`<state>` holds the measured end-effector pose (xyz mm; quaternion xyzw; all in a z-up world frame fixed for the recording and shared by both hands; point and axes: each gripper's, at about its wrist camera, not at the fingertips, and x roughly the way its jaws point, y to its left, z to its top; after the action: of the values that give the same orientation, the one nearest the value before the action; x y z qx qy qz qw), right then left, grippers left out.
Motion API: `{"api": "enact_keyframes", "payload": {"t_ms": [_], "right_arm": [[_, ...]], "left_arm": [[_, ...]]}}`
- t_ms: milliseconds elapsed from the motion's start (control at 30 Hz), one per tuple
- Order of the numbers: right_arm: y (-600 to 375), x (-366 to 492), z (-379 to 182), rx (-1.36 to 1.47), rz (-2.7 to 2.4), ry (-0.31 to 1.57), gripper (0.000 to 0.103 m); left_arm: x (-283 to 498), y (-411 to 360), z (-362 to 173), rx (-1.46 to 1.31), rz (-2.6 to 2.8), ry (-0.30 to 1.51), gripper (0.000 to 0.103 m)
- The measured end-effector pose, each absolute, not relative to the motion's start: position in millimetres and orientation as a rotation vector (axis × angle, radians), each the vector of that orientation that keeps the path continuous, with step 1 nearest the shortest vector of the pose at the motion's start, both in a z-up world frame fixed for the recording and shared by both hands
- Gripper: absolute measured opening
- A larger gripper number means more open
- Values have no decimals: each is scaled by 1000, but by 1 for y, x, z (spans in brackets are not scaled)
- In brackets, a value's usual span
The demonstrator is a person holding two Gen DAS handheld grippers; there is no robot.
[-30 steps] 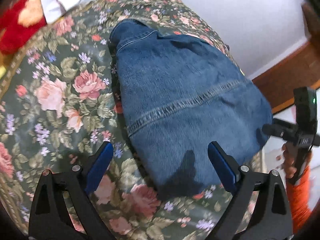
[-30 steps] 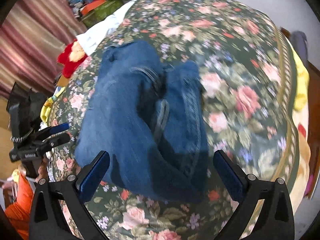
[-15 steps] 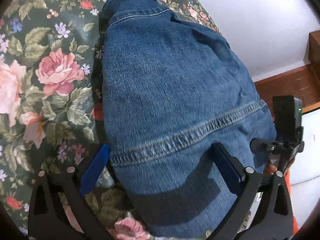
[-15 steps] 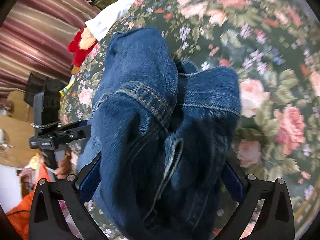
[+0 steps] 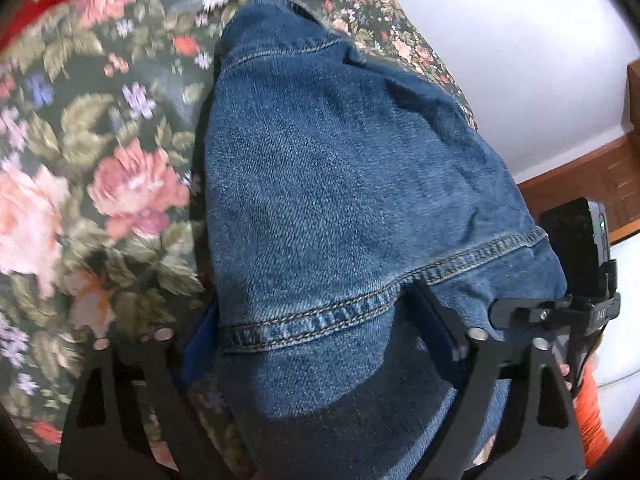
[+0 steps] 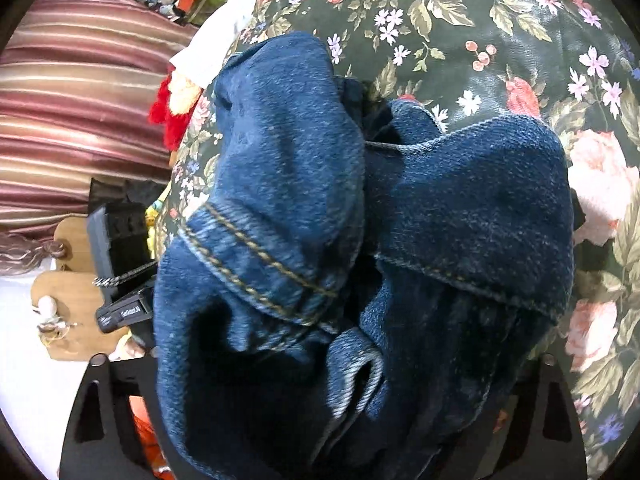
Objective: Fold large clothes
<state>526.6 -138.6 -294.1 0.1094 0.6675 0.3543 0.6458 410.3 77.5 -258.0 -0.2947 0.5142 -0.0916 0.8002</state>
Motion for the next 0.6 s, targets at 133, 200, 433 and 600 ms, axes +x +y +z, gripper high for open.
{"api": "enact_keyframes", "payload": {"t_ms": [133,200,433,600], "right_arm": [[-136,521,-288,240,793,1499,69],[-132,520,-285,232,790,1497,64],[-114,513,-261,179,758,1466,53],[-101,496,-222,156,770,1397,52]], "left_arm": [[407,79,-239,-563,-205,1093,70],[406,84,-229,-529,-210,1086,67],[396,87,-183,-422,-213,1028,64],[382,100,-152,-416,-229,974,63]]}}
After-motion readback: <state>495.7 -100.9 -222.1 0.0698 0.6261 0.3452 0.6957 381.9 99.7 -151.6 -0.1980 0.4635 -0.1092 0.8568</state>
